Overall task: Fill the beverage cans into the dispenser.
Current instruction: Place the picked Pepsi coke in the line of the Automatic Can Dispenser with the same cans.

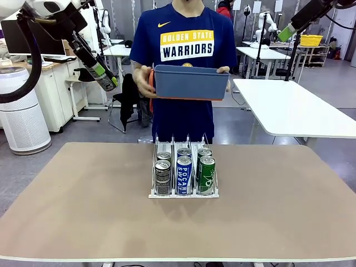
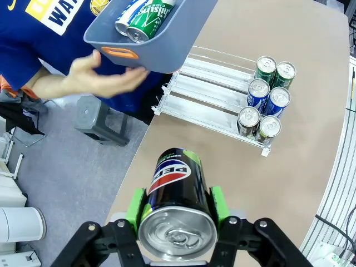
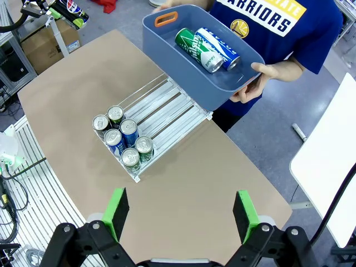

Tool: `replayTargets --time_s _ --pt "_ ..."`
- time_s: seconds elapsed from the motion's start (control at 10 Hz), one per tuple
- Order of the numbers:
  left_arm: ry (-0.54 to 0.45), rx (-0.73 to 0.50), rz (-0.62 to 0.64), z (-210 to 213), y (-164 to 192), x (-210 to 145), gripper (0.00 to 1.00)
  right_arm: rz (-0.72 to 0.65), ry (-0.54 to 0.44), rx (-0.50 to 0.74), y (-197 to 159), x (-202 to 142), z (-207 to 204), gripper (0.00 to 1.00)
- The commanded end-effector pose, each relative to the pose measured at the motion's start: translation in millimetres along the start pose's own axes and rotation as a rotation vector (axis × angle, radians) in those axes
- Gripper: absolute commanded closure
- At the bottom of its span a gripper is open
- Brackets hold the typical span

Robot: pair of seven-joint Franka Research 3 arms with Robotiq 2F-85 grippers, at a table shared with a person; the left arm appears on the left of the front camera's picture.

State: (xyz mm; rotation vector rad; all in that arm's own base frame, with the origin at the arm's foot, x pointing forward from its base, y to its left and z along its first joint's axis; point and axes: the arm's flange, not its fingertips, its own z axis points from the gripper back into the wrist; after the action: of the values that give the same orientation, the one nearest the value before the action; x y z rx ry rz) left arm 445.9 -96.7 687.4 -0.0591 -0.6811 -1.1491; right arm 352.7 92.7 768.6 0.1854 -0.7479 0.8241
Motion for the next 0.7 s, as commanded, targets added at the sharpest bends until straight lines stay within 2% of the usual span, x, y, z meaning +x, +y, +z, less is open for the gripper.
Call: replayTargets --time_s 0.0,0.1,0.2,0.3,0.4,0.6 --pt "0.000 0.006 -0.020 1 1 -2 0.96 -0.001 -0.001 0.000 0 0 0 0.00" --pt "0.000 0.000 0.000 0 0 0 0.42 -0.001 -0.001 0.000 0 0 0 0.00" --pt "0.029 -0.069 0.057 -5 -2 -1 0.42 -0.001 -0.001 0.000 0 0 0 0.00" --pt "0.099 -0.090 0.127 -11 0 -1 0.42 -0.001 -0.001 0.000 0 0 0 0.00" --pt "0.095 -0.129 0.124 -16 -7 1 0.42 -0.001 -0.001 0.000 0 0 0 0.00" --pt "0.170 -0.146 0.169 -38 -37 10 0.42 -0.001 -0.001 0.000 0 0 0 0.00"
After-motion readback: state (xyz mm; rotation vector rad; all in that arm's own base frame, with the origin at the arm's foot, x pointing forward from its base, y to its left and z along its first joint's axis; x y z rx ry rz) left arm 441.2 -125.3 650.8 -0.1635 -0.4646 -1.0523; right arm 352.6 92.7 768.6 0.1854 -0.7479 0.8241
